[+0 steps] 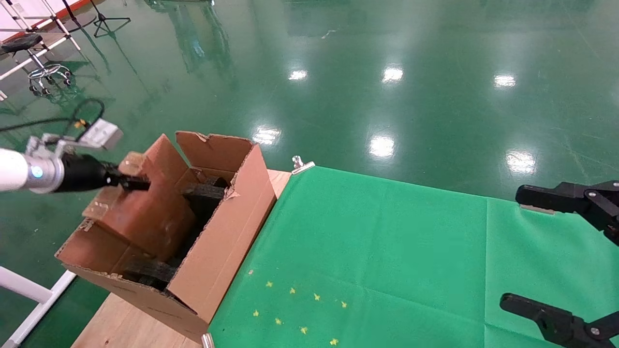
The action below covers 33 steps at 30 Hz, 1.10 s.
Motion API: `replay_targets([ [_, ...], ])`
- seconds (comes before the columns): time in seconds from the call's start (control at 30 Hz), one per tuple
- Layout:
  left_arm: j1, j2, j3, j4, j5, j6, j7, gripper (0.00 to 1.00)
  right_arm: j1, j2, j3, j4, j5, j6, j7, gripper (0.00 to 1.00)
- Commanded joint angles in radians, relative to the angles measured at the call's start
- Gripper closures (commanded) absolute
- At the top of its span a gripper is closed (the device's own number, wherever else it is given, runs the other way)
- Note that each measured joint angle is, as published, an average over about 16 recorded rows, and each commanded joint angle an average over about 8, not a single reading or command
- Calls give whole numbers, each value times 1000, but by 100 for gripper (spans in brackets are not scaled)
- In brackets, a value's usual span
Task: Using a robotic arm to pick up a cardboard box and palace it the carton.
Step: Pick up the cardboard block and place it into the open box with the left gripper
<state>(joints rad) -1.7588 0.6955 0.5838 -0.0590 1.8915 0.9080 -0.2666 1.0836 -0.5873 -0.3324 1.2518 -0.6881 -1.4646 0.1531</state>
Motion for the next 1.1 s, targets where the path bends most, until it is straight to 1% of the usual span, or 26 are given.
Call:
replay_targets([
  [0.03,12,7,2,20,3,-11,12,100,0,0,0,0,0,0,0,0],
  [0.2,49,27,11,49,16,-41,19,100,0,0,0,0,0,0,0,0],
  [0.23,55,32,13,53,19,-45,18,96,0,0,0,0,0,0,0,0],
  [0.47,78,53,21,73,26,-72,8,8,0,0,0,0,0,0,0,0],
  [0.5,79,55,21,74,26,-74,8,0,0,0,0,0,0,0,0,0],
  [1.1,77,48,22,71,35,-62,11,0,0,0,0,0,0,0,0,0],
])
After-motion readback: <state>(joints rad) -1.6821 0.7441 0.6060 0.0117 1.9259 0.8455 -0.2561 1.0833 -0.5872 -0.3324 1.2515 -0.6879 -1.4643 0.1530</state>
